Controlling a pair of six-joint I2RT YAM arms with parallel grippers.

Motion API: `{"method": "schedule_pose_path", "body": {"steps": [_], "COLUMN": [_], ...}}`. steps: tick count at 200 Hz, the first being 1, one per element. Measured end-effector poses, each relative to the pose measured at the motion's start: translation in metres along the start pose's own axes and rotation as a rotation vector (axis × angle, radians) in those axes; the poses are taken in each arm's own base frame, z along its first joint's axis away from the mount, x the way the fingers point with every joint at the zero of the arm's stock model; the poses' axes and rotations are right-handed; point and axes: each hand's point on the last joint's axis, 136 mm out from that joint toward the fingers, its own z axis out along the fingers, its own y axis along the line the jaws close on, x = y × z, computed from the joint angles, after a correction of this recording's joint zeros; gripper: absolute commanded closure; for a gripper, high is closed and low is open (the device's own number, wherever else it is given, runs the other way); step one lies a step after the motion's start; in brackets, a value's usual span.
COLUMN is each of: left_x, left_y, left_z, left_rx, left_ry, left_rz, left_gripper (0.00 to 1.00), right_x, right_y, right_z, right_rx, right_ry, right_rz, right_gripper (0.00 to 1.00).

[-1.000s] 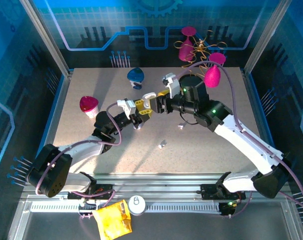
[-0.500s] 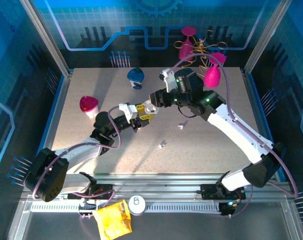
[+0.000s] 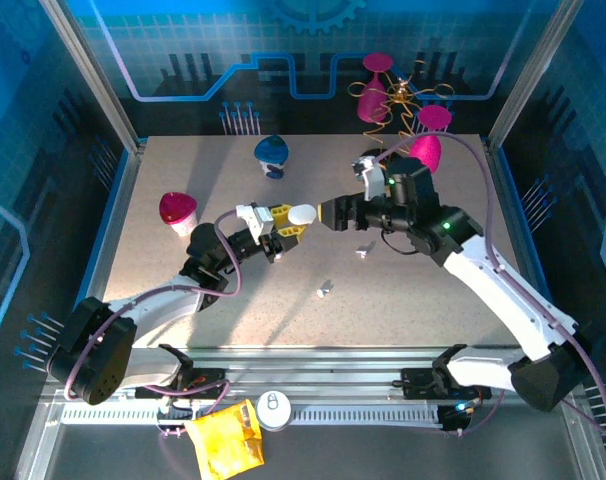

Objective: Insert wireless bluetooth earbuds into charging case

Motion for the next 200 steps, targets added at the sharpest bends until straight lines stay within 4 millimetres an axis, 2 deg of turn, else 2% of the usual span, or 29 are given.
{"method": "schedule_pose_path", "body": {"steps": [16, 51, 75, 104, 133, 168, 187, 200], "left_x": [-0.005, -0.019, -0.019, -0.014, -0.019, -0.023, -0.024, -0.024], "left_y": [0.0, 0.002, 0.005, 0.007, 0.007, 0.011, 0.011, 0.01], "left_z": [0.0, 0.005, 0.009, 0.012, 0.012, 0.01, 0.01, 0.01], "left_rx": [0.001, 0.005, 0.006, 0.007, 0.007, -0.01, -0.012, -0.012], "left_ry": [-0.017, -0.063, -0.079, -0.074, -0.091, -0.102, -0.102, -0.098], "left_rz": [-0.005, 0.008, 0.005, -0.002, 0.009, 0.017, 0.017, 0.019], "left_gripper": [0.66, 0.66, 0.66, 0.66, 0.66, 0.65, 0.59, 0.5], "right_x": [0.002, 0.008, 0.009, 0.007, 0.005, 0.002, 0.002, 0.003], "right_y": [-0.002, 0.014, 0.022, 0.031, 0.033, 0.033, 0.034, 0.034], "right_z": [0.002, 0.019, 0.028, 0.034, 0.036, 0.038, 0.038, 0.038], "right_rx": [-0.074, -0.275, -0.377, -0.459, -0.496, -0.531, -0.543, -0.546], "right_ry": [-0.013, 0.016, 0.034, 0.049, 0.048, 0.042, 0.036, 0.035], "right_rz": [0.11, 0.308, 0.399, 0.453, 0.493, 0.531, 0.533, 0.534], "right_gripper": [0.17, 0.21, 0.38, 0.54, 0.7, 0.83, 0.86, 0.88]}}
